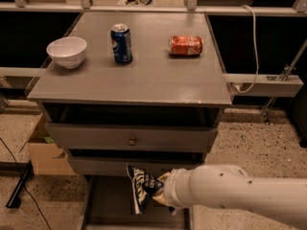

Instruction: Place blue chip bag into bottom drawer

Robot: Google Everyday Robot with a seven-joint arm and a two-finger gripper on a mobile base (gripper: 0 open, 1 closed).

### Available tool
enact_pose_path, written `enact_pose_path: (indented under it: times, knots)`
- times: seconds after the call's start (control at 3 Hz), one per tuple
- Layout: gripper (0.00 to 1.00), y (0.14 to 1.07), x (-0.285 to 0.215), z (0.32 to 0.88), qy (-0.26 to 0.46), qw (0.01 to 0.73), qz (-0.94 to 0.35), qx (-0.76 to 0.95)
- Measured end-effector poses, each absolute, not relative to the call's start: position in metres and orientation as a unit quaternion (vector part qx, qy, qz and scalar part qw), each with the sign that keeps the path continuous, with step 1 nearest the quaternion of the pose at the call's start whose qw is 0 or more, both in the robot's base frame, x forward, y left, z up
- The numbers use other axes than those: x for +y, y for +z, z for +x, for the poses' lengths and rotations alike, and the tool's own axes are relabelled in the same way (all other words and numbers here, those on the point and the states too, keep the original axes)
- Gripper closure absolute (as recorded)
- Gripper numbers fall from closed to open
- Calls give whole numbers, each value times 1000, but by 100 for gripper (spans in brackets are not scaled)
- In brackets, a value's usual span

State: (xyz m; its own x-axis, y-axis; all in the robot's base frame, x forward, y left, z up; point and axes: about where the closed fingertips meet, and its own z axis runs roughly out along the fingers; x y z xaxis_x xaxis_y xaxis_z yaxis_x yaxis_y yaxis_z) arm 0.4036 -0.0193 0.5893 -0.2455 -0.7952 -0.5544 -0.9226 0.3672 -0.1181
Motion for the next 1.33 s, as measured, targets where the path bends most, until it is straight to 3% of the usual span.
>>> enact_pose_path:
  times: [1.0,1.33]
  knots:
    - [100,538,-1,401,116,266,-534,794]
    - [100,466,40,393,160,250,-510,807]
